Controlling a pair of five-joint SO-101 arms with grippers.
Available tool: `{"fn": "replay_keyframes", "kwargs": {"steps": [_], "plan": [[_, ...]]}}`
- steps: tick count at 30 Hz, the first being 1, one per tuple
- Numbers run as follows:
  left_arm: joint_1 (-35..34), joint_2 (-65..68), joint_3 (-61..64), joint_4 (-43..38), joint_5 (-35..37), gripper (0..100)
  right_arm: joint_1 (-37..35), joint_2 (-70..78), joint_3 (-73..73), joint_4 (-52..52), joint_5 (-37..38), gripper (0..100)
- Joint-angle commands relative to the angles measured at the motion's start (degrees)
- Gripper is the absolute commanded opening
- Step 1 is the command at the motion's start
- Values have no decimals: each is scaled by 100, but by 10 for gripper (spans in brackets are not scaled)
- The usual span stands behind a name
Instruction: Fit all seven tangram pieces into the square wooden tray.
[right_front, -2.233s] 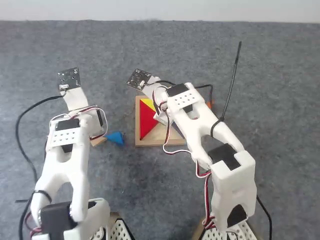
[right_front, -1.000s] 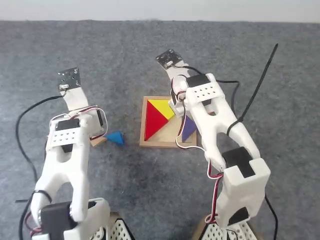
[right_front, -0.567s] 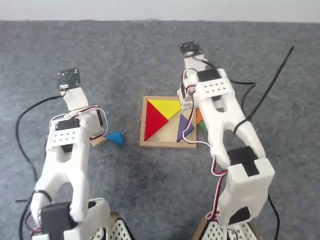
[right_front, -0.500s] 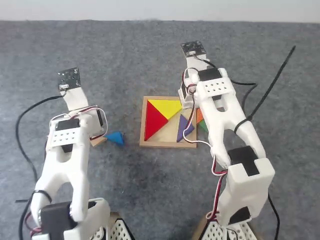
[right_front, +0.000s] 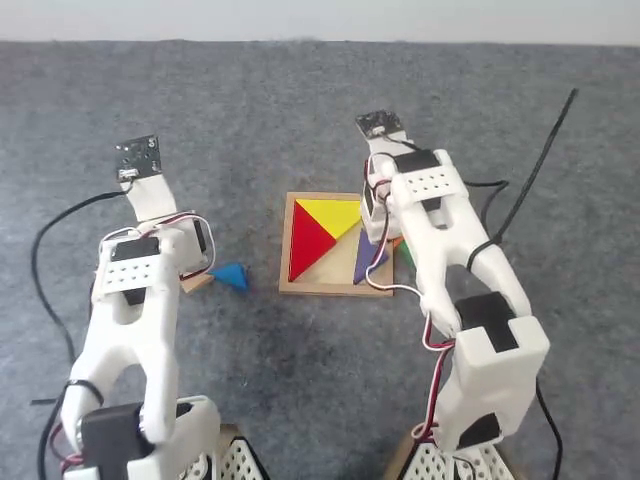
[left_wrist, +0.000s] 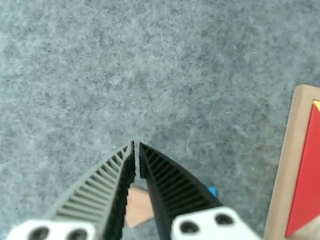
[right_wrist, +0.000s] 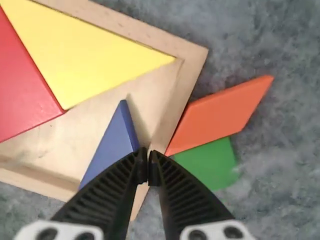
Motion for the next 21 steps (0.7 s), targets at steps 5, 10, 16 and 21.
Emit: {"fn": "replay_keyframes", "kwargs": {"steps": [5, 10, 16, 21], "plan": [[-18, -9, -268, 18, -53, 12, 110, -462, 360, -145, 158, 6], [-18, -9, -277, 18, -53, 12, 75, -514, 633, -154, 281, 6], [-18, 0, -277, 18, -53, 12, 110, -919, 448, 189, 369, 6], [-18, 0, -277, 18, -53, 12, -382, -1587, 448, 57, 651, 6]]}}
